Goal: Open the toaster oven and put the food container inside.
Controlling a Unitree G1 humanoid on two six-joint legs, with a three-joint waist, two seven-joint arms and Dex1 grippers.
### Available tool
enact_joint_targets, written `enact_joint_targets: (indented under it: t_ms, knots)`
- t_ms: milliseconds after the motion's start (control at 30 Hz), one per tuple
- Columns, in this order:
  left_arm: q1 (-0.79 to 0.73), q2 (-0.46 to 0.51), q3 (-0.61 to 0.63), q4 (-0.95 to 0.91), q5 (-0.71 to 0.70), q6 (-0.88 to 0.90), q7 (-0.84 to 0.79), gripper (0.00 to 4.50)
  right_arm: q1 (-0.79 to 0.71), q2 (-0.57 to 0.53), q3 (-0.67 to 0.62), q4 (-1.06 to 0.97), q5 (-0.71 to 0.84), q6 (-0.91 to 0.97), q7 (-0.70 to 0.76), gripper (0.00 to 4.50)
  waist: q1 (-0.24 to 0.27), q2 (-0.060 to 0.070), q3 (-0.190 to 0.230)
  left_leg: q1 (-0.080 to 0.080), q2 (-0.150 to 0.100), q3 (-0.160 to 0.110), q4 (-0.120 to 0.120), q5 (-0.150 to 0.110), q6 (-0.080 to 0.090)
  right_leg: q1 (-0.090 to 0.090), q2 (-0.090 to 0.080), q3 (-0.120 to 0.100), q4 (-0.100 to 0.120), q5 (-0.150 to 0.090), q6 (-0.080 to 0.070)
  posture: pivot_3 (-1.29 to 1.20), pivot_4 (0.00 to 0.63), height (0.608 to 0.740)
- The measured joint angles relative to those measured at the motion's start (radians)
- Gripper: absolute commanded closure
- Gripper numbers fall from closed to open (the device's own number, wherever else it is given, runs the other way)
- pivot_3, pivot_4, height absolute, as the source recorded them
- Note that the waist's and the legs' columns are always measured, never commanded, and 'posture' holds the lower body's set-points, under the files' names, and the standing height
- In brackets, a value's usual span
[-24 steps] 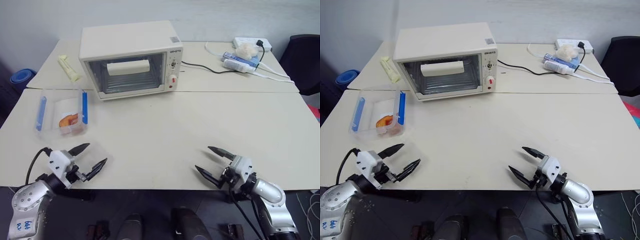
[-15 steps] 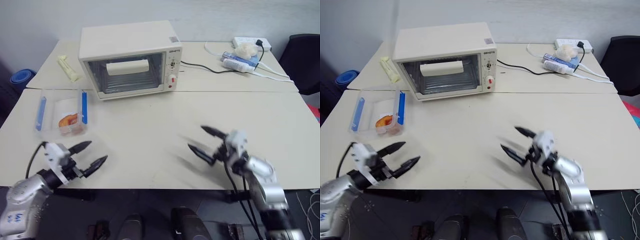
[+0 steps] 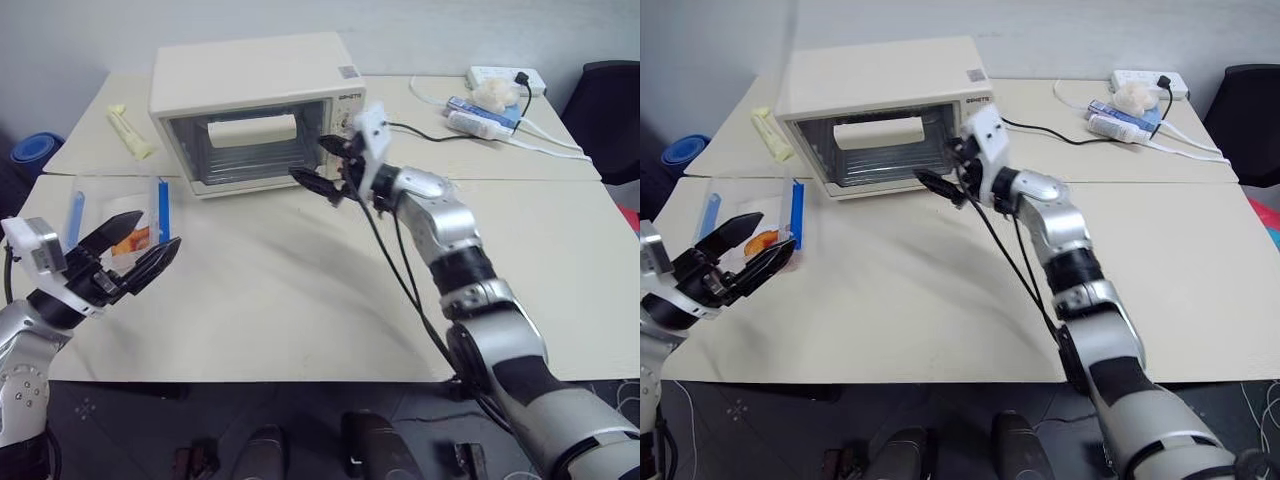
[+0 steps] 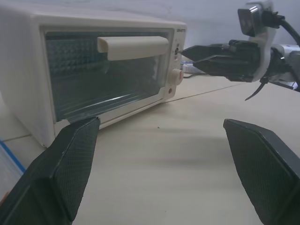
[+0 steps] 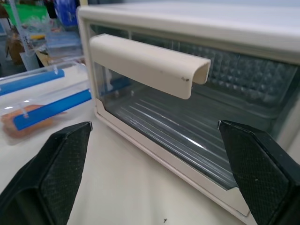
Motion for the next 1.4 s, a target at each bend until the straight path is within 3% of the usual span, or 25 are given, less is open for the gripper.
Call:
enact_joint_targets:
  t_ms: [133,300,467,733,833,1033,1233,1400]
  knots:
    - [0.014,-0.017,0.003,-0.018,-0.004,0.01,0.014,0.0,-0.097,0.037,-0.01,0.185,-0.042,-0.078,-0.012,0.02,-0.006,0.0,0.0,-0.001,0.0,0.0,-0.001,-0.001,0.0,-0.001,0.0,0.0,-0.001,0.0,0.0,0.0,0.15,0.74]
    - [0.011,-0.042,0.002,-0.019,-0.002,0.011,0.051,0.0,-0.138,0.064,-0.04,0.269,-0.059,-0.148,0.005,0.02,-0.008,0.0,0.0,-0.001,0.0,0.0,0.0,0.0,0.0,-0.001,0.0,0.0,0.0,0.0,0.0,0.0,0.15,0.74]
    - [0.001,-0.046,-0.003,-0.019,0.0,0.015,0.08,0.0,-0.12,0.078,-0.045,0.24,-0.059,-0.203,0.102,0.02,-0.014,0.0,0.0,-0.001,0.0,0.0,0.001,0.0,-0.001,-0.001,0.0,0.0,0.002,0.0,0.0,0.0,0.15,0.74]
    - [-0.03,-0.047,0.001,0.001,-0.012,0.032,0.088,0.0,0.045,0.054,-0.006,0.057,-0.07,-0.216,0.255,0.02,-0.034,0.0,0.0,-0.001,0.001,0.001,0.002,0.0,-0.001,-0.001,0.0,0.0,0.003,0.0,0.0,0.0,0.15,0.74]
    - [-0.069,-0.017,0.024,0.078,-0.024,0.035,0.064,0.62,0.133,0.028,0.029,-0.055,-0.08,-0.195,0.293,0.0,-0.033,0.0,0.0,-0.001,0.001,0.0,0.002,0.001,-0.002,-0.001,0.001,0.0,0.003,0.0,0.0,0.0,0.15,0.74]
    - [-0.241,0.071,0.038,0.282,0.01,-0.003,-0.005,2.48,0.235,0.011,0.077,-0.147,-0.104,-0.153,0.313,0.0,-0.032,0.0,0.0,-0.001,0.0,0.0,0.005,0.001,-0.002,-0.001,0.001,0.0,0.003,0.0,0.0,0.0,0.15,0.74]
    - [-0.469,0.085,-0.127,0.527,0.176,-0.087,-0.049,4.4,0.228,0.017,0.079,-0.172,-0.11,-0.149,0.303,0.0,-0.036,-0.001,0.0,-0.001,0.0,0.0,0.005,0.001,-0.002,-0.001,0.001,-0.001,0.005,0.0,0.001,0.0,0.15,0.74]
    - [-0.621,0.045,-0.276,0.708,0.324,-0.166,-0.087,4.46,0.229,0.017,0.082,-0.172,-0.116,-0.162,0.293,0.0,-0.039,-0.001,-0.001,-0.001,0.0,0.002,0.006,0.001,-0.002,-0.002,0.001,-0.001,0.005,0.0,0.001,0.0,0.15,0.74]
